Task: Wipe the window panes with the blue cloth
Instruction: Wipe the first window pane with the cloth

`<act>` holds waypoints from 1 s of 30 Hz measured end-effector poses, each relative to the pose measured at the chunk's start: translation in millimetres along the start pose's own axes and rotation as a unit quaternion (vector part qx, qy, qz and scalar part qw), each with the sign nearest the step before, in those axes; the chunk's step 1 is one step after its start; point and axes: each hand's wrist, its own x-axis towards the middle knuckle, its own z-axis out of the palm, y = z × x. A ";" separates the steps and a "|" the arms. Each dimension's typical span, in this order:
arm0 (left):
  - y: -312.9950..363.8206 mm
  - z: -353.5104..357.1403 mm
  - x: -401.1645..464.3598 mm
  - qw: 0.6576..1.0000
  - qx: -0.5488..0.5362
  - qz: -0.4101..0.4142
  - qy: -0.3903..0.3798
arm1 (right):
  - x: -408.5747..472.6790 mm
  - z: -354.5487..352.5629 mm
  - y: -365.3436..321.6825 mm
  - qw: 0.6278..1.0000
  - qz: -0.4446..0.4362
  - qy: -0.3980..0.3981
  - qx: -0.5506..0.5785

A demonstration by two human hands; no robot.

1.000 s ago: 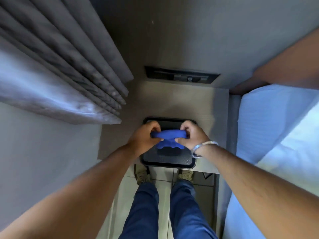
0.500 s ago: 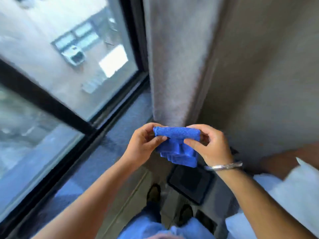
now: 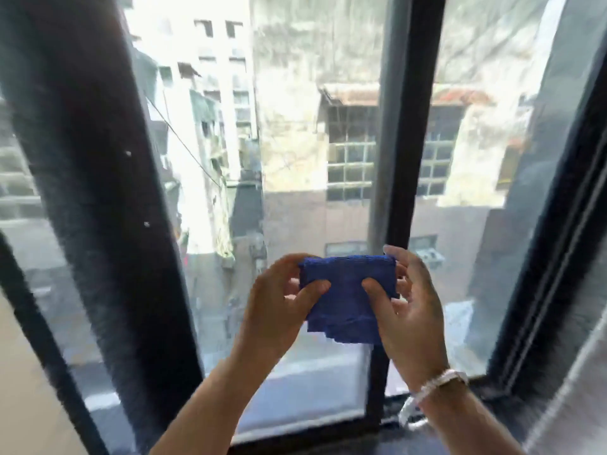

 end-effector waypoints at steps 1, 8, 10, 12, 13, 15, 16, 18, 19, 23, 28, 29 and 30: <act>10.7 -14.3 15.3 0.999 0.005 0.027 0.020 | 16.0 17.4 -11.7 1.000 -0.025 0.009 0.003; 45.2 -50.7 65.2 0.987 0.025 0.124 0.096 | 67.7 69.6 -52.0 0.979 -0.155 0.113 -0.075; 56.8 -49.2 73.6 0.981 0.048 0.153 0.106 | 78.0 74.9 -60.0 0.967 -0.190 0.149 -0.080; 63.8 -47.1 83.0 0.968 0.119 0.189 0.113 | 90.1 81.6 -58.6 0.954 -0.212 0.181 -0.111; 65.7 -46.3 86.8 0.956 0.169 0.205 0.122 | 94.7 85.4 -57.3 0.946 -0.214 0.195 -0.145; 68.9 -45.3 89.3 0.922 0.265 0.239 0.152 | 103.7 92.4 -55.2 0.938 -0.203 0.189 -0.206; 70.4 -45.0 88.5 0.902 0.307 0.253 0.165 | 106.2 94.9 -53.3 0.942 -0.199 0.156 -0.222; 73.9 -49.8 88.1 0.867 0.372 0.274 0.188 | 106.0 99.9 -45.6 0.919 -0.258 0.111 -0.278; 75.9 -56.3 90.6 0.848 0.397 0.286 0.203 | 104.4 102.0 -37.5 0.898 -0.298 0.105 -0.306; 94.8 -89.7 123.3 0.774 0.467 0.335 0.266 | 84.0 121.3 -22.6 0.903 -0.279 0.046 -0.323; 111.9 -111.4 178.9 0.710 0.581 0.323 0.232 | 99.9 124.3 -19.4 0.873 -0.284 0.039 -0.395; 109.2 -114.5 185.2 0.694 0.601 0.322 0.230 | 107.5 116.9 -16.1 0.863 -0.297 0.048 -0.405; 106.0 -116.7 188.9 0.679 0.615 0.326 0.234 | 114.0 108.3 -13.5 0.857 -0.303 0.058 -0.414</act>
